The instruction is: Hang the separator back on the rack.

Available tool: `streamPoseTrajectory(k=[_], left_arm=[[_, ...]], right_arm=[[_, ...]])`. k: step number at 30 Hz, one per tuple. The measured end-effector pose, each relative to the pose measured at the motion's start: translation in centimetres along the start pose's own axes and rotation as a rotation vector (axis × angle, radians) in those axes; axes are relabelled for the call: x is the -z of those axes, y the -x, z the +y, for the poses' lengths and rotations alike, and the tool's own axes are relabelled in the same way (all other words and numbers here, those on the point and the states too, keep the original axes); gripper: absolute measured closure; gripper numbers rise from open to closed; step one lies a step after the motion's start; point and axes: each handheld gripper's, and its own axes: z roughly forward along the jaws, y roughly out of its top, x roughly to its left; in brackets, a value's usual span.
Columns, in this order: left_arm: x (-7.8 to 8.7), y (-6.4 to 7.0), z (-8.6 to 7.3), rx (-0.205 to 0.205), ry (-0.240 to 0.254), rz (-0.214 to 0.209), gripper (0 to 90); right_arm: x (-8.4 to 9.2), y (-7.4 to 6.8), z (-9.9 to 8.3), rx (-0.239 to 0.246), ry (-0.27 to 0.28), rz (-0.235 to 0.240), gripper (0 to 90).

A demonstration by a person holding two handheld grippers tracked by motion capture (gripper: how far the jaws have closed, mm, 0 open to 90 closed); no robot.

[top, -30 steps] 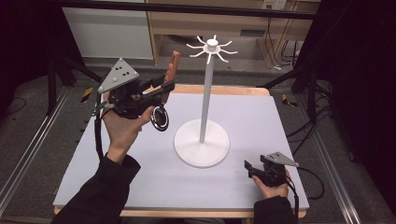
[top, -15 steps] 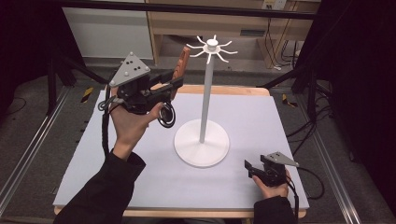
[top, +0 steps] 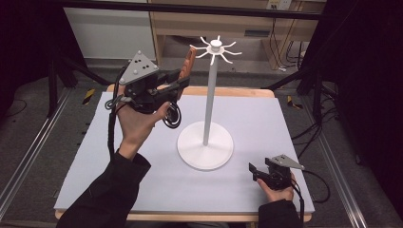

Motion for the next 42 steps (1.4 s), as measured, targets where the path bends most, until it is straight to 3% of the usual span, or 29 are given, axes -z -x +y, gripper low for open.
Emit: streamPoseTrajectory(k=[17,31,42], left_arm=[[-1.3,0.1,-0.5,0.005,-0.028,-0.006,67.4],[-2.1,0.1,-1.1,0.023,-0.017,-0.026,67.3],[-2.5,0.1,-1.4,0.025,-0.027,-0.016,67.1]], right_arm=[[0.0,0.0,0.0,-0.002,-0.002,0.005,29.7],[0.0,0.0,0.0,0.001,-0.001,0.003,29.7],[-0.1,-0.1,0.0,-0.001,-0.003,0.005,29.7]])
